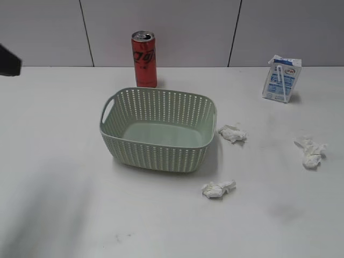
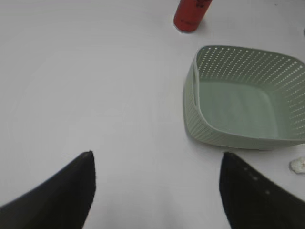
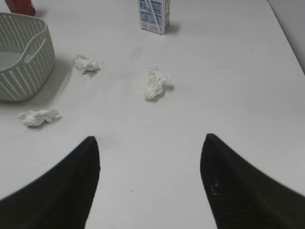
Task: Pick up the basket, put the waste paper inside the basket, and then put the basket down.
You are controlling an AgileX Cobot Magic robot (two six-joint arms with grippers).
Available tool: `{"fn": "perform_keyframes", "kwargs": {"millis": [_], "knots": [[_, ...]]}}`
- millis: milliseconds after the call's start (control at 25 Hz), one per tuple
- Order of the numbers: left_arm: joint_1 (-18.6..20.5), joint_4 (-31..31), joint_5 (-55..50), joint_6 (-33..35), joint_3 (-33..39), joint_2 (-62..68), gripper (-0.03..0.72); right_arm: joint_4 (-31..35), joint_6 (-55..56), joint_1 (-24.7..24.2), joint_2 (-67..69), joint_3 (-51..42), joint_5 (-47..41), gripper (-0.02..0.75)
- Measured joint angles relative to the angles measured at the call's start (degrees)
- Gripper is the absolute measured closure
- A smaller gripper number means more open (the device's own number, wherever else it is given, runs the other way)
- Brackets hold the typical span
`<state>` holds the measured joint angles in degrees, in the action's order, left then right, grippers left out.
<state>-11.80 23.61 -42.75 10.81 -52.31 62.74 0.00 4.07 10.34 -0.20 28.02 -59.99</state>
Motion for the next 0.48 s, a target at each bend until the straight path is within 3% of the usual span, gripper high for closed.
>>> {"fn": "perform_keyframes", "kwargs": {"millis": [160,320,480], "knots": [[-5.65,-5.41,-2.51,-1.16,-11.51,14.17,0.098,0.00,-0.05,0.00,0.00,0.00,0.00,0.237],[-11.02,-12.55,-7.36,-6.92,-23.02,27.71,0.098,0.00,-0.05,0.00,0.00,0.00,0.00,0.237],[-14.38,-14.82,-13.43,-9.41,-33.12,39.43,0.098,0.00,0.00,0.00,0.00,0.00,0.00,0.237]]}}
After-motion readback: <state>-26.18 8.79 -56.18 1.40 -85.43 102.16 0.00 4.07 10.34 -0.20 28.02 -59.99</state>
